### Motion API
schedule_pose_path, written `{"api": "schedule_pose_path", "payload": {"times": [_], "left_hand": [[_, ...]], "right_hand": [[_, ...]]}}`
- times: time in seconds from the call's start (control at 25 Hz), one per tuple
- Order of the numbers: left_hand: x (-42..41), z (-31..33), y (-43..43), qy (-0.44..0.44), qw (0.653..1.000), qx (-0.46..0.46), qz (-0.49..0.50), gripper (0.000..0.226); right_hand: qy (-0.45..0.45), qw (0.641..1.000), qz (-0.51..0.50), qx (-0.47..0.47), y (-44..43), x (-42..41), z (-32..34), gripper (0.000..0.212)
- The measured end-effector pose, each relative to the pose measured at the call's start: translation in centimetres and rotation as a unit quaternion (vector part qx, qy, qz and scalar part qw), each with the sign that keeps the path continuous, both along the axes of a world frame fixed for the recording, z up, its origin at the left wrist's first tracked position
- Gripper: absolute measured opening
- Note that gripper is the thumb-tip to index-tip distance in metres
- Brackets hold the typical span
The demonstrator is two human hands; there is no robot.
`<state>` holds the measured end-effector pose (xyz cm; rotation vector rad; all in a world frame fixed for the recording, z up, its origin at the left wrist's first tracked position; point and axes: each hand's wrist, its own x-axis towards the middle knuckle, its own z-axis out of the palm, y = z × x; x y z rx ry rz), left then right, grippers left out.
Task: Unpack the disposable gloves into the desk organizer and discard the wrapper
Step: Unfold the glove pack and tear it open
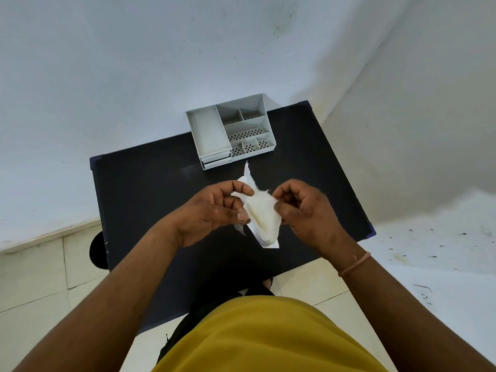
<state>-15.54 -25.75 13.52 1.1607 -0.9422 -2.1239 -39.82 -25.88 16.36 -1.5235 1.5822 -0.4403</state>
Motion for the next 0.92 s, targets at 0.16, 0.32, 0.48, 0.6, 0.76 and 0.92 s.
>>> {"api": "schedule_pose_path", "payload": {"times": [0.16, 0.32, 0.48, 0.6, 0.76, 0.92], "left_hand": [[0.2, -0.5, -0.2, 0.002, 1.0, -0.004, -0.001, 0.048], [-0.2, -0.5, -0.5, -0.024, 0.999, -0.036, -0.017, 0.044], [-0.2, -0.7, -0.4, -0.054, 0.996, -0.064, -0.032, 0.039], [0.1, -1.1, -0.2, -0.105, 0.989, -0.074, -0.068, 0.038], [1.2, -1.6, 0.3, -0.147, 0.984, -0.066, -0.072, 0.038], [1.2, -1.8, 1.1, -0.152, 0.98, -0.054, -0.114, 0.037]], "right_hand": [[0.065, 0.998, 0.005, -0.025, -0.3, 0.1, 0.4, 0.009], [0.135, 0.974, 0.043, -0.178, 0.4, 1.2, 1.8, 0.017], [0.139, 0.977, 0.155, -0.05, -0.7, 3.3, 1.4, 0.023], [0.064, 0.974, 0.163, 0.142, -0.7, 4.5, -1.0, 0.023], [0.084, 0.967, 0.186, 0.15, 1.0, 5.4, -2.4, 0.027], [0.152, 0.934, 0.277, 0.166, 2.7, 5.8, -2.9, 0.032]]}}
